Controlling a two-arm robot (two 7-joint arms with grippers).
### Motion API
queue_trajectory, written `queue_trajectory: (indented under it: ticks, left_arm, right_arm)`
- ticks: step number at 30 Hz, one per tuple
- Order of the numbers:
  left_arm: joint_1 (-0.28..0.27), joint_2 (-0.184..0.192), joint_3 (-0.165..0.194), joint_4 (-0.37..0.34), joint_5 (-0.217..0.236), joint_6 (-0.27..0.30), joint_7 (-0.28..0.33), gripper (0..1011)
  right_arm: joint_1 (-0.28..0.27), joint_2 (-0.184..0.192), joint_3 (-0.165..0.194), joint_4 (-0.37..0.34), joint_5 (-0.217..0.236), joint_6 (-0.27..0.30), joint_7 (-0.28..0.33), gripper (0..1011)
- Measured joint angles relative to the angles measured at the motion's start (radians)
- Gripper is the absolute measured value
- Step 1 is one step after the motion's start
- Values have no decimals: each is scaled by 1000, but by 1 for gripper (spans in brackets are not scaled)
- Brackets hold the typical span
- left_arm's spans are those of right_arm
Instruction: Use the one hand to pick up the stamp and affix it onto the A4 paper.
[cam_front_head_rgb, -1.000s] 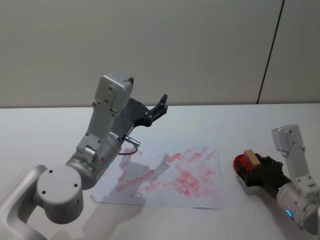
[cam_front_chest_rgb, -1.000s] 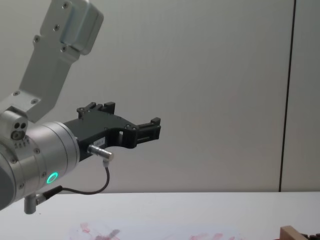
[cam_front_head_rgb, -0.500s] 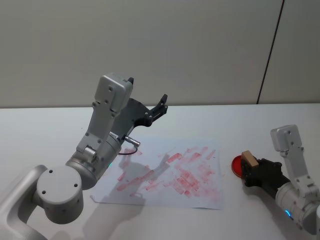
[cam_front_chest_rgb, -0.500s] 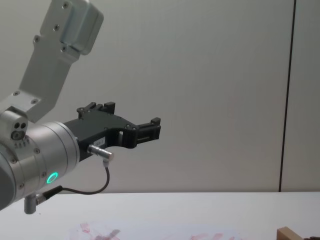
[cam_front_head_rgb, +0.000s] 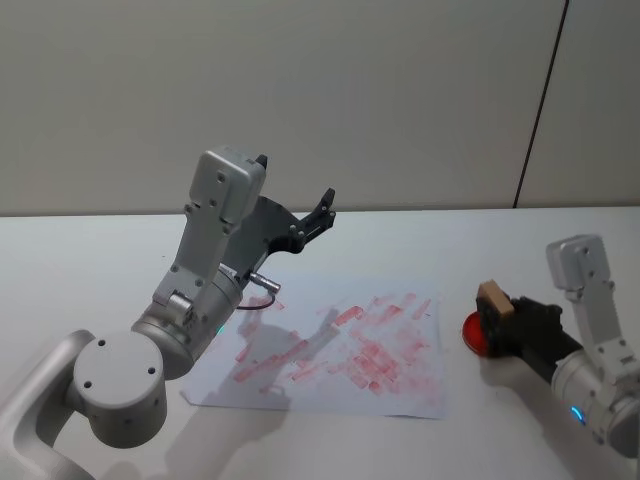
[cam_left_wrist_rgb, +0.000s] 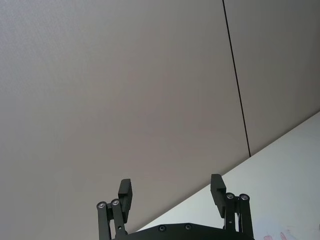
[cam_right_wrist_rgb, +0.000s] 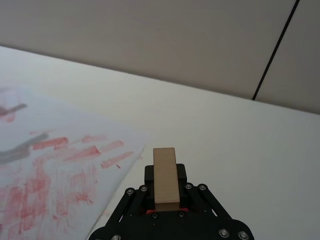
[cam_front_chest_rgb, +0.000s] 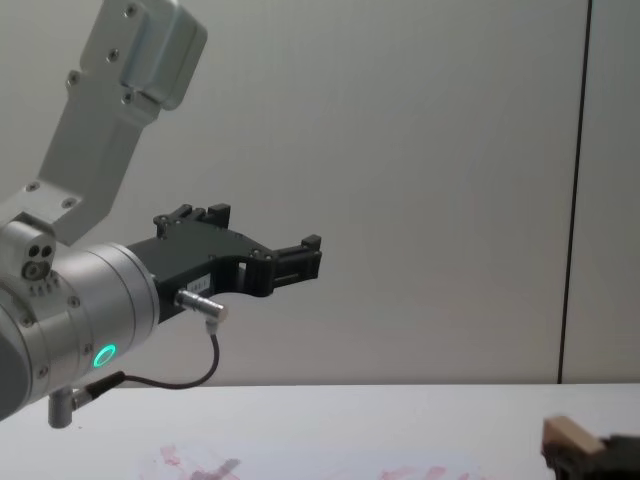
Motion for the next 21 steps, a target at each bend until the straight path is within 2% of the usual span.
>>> queue_trajectory:
  ticks: [11, 16, 21]
  left_arm:
    - [0, 0, 0, 0, 0, 0, 0, 1001]
    - [0, 0, 0, 0, 0, 0, 0, 1001]
    - [0, 0, 0, 0, 0, 0, 0, 1001]
  right_arm:
    - [17, -2, -1, -56, 10, -42, 90, 219]
    - [38, -14, -11, -54, 5, -43, 140, 219]
    - [73, -41, -33, -15, -20, -29, 203, 219]
